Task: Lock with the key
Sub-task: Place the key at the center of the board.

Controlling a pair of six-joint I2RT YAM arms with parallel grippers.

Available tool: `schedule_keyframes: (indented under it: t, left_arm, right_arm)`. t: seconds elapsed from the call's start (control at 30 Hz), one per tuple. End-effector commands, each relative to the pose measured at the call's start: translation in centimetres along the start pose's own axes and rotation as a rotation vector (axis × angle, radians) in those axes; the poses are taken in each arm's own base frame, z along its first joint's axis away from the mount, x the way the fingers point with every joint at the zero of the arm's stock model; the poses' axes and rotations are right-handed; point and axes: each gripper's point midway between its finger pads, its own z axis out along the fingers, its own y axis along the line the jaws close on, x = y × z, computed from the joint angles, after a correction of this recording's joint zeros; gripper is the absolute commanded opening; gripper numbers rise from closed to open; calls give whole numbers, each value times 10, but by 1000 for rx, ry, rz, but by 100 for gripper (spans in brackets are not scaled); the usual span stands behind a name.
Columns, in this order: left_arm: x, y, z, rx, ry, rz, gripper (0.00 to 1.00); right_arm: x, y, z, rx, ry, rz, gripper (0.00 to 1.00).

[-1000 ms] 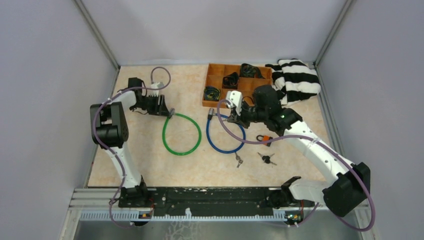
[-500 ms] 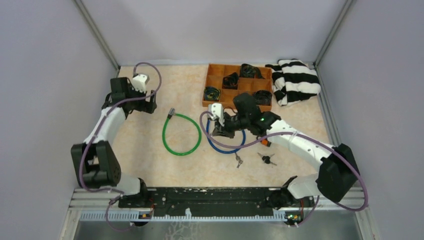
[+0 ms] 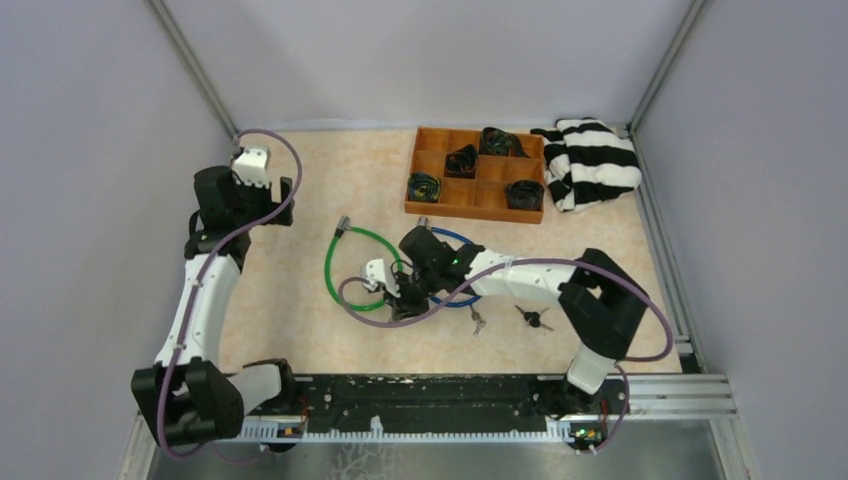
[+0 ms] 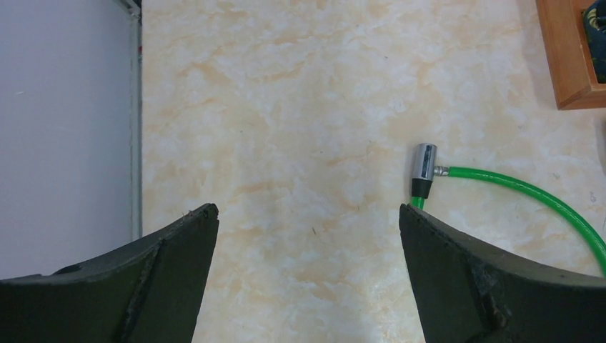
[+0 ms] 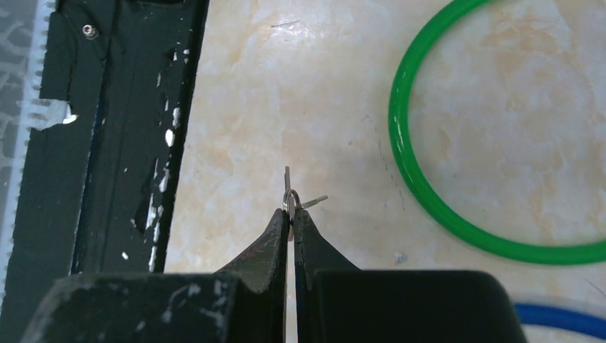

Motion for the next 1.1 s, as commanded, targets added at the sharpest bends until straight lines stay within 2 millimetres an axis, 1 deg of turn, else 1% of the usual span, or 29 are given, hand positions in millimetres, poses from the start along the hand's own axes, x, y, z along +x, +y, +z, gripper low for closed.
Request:
schedule_keyframes:
  t: [0.0,0.07,0.17,0.3,0.37,0.47,0.57,0.7,0.8,0.87,0.9,0.97,1.03,1.07]
  left_arm:
    - [-15,12,-18,-79,-71,-38,100]
    - [-15,6,-21,-48,-83,-32,100]
    - [-9,-1,-19,-14,-73,-44,100]
    - [-6,-1,-18,-18,-62,-56,100]
    - [-8,-3,-20,-9,-71,-58,100]
    - [-11,-6,-24,4,-94,-64,100]
    - [-12,-8,-26,10,-110,-64,100]
    - [-13,-9,-28,17,-117,-62,100]
    - [-16,-10,-30,16,-135,-57,100]
    - [-18,-9,-32,10,-152,-55,100]
    - [-19,-9,-33,8,-159,-53,100]
    - [-19,-8,-34,2,-172,-48,100]
    - [-18,-7,-35,-8,-179,-34,100]
    - [-18,-6,-35,-13,-178,-25,100]
  right_arm:
    - [-23,-11,27,-6,-22,-31,0]
    - [-24,-9,38,-11,-14,-37,0]
    - [-24,-7,51,-13,13,-47,1]
    - [-23,-7,63,-6,46,-38,3]
    - [-22,-12,66,15,58,-30,5]
    - [-17,-18,67,37,86,-19,12]
    - [-20,-17,66,30,92,-15,22]
    - [-31,-20,52,57,94,-53,41]
    - [-37,-24,37,101,97,-99,61]
    - [-42,-28,24,143,88,-124,79]
    - [-45,-31,17,165,79,-128,84]
    - [-48,-41,-1,213,62,-125,87]
    - [-47,-55,-21,260,53,-99,90]
    - [-52,-61,-37,294,33,-88,92]
